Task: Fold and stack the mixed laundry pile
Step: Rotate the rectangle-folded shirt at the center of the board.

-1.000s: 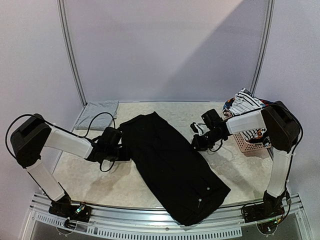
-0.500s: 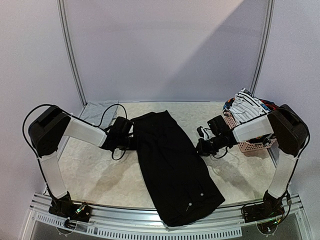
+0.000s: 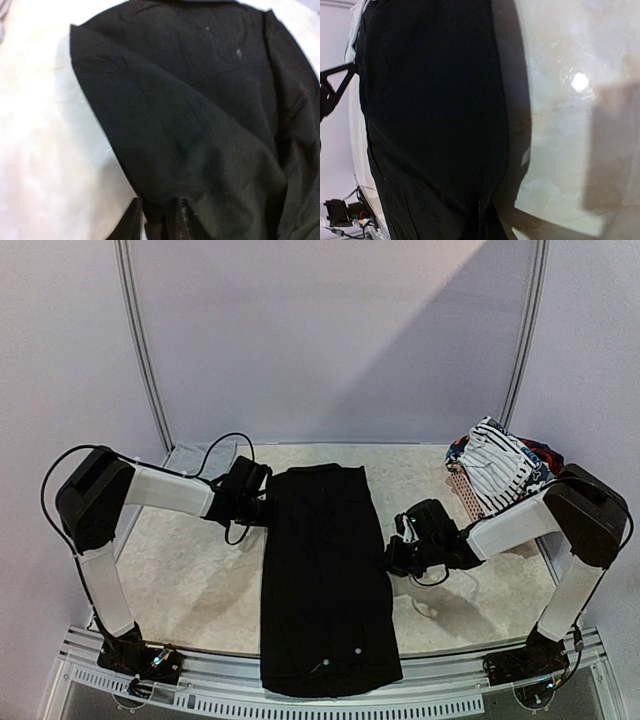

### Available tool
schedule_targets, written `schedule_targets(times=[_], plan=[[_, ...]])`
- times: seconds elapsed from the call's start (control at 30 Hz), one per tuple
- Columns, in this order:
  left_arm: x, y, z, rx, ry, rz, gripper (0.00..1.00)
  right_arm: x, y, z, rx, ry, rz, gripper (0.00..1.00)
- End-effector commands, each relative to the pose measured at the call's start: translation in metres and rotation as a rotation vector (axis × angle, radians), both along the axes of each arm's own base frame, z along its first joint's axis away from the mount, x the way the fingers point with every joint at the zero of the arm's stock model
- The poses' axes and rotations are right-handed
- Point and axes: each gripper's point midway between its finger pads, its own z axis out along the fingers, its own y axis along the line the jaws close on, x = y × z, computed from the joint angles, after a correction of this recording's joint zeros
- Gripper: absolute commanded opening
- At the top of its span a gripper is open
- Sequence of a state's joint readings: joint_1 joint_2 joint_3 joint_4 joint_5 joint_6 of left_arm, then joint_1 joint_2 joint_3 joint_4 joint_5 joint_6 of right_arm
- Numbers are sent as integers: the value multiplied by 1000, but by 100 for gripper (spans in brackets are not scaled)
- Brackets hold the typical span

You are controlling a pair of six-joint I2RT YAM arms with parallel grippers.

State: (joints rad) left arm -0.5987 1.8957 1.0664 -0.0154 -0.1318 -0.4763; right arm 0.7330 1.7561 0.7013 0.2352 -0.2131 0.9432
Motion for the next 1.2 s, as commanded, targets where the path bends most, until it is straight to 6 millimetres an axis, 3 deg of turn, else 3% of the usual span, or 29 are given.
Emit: schedule_targets(times=[0.0, 0.1, 0.27, 0.43, 0.6, 0.7, 0.93, 1.07, 1.17], plan=[[-5, 23, 26, 45, -50, 34, 35, 3, -12, -24, -53, 65, -109, 0], [-10, 33, 43, 60, -85, 48, 54, 9, -5, -23, -32, 65, -124, 0], [-23, 46, 67, 79, -117, 56, 71, 23, 7, -19, -22, 52, -148, 0], [-49, 58, 79, 130, -116, 63, 76, 32, 28, -17, 3, 50, -140, 0], [-94, 52, 82, 205, -96, 17, 77, 33, 21, -15, -55, 24, -130, 0], [-127, 44, 78, 222, -87, -15, 76, 30, 10, -5, -112, -4, -116, 12], [-200, 20, 62, 157, -31, -145, 71, 17, -5, 46, -179, -76, -12, 46], [-231, 6, 64, 120, 21, -244, 68, -8, -11, 62, -161, -72, 71, 57], [-259, -2, 59, 92, 91, -336, 67, -42, -16, 62, -167, -44, 142, 62]])
